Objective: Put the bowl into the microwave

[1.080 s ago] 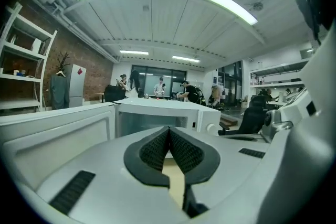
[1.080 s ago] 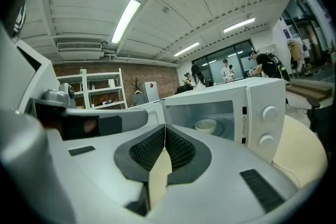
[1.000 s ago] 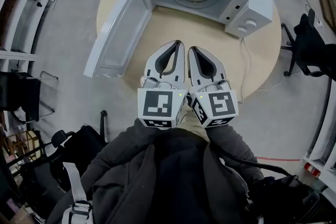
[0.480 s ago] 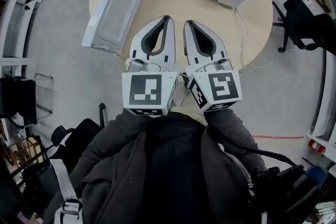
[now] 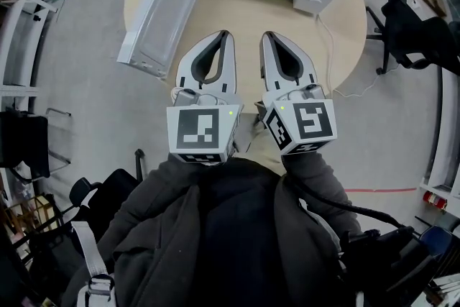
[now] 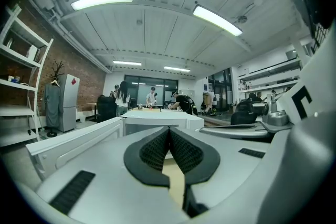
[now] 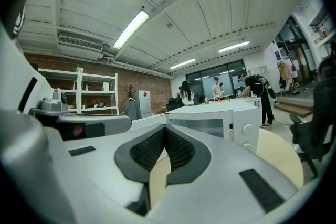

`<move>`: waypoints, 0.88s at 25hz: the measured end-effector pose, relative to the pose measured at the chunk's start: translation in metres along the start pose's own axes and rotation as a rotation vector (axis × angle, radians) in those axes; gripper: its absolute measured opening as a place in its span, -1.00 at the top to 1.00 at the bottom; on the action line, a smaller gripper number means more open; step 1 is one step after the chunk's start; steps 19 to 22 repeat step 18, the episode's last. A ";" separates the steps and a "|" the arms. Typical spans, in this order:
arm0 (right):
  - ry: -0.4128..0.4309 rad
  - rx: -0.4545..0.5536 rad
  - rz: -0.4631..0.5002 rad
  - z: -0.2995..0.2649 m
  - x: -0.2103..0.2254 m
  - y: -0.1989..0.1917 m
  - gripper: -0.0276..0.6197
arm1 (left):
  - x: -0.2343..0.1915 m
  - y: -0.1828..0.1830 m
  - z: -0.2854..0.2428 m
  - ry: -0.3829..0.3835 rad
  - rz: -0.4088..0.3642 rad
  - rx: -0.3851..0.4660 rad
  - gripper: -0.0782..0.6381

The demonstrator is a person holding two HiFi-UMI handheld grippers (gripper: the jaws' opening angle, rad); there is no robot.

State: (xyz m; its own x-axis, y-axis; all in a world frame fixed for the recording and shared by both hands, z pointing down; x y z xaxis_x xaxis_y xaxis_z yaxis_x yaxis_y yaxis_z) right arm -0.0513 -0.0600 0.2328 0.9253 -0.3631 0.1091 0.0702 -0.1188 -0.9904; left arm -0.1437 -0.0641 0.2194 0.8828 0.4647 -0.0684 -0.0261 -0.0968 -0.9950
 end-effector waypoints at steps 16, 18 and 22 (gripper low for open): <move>0.009 0.013 0.012 0.004 -0.010 0.007 0.90 | -0.006 0.005 0.006 0.009 -0.001 0.007 0.76; 0.014 0.015 0.018 0.003 -0.010 0.008 0.90 | -0.008 0.006 0.005 0.017 0.006 0.005 0.76; 0.014 0.015 0.018 0.003 -0.010 0.008 0.90 | -0.008 0.006 0.005 0.017 0.006 0.005 0.76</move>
Point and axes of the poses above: the fingertips, and each gripper's own axes: z backward along the fingers, x to its right, y out of its top, the point moved 3 cm from there along z, backward along the fingers, and after that the axes turned 1 degree about y, right-handed, at the moved point
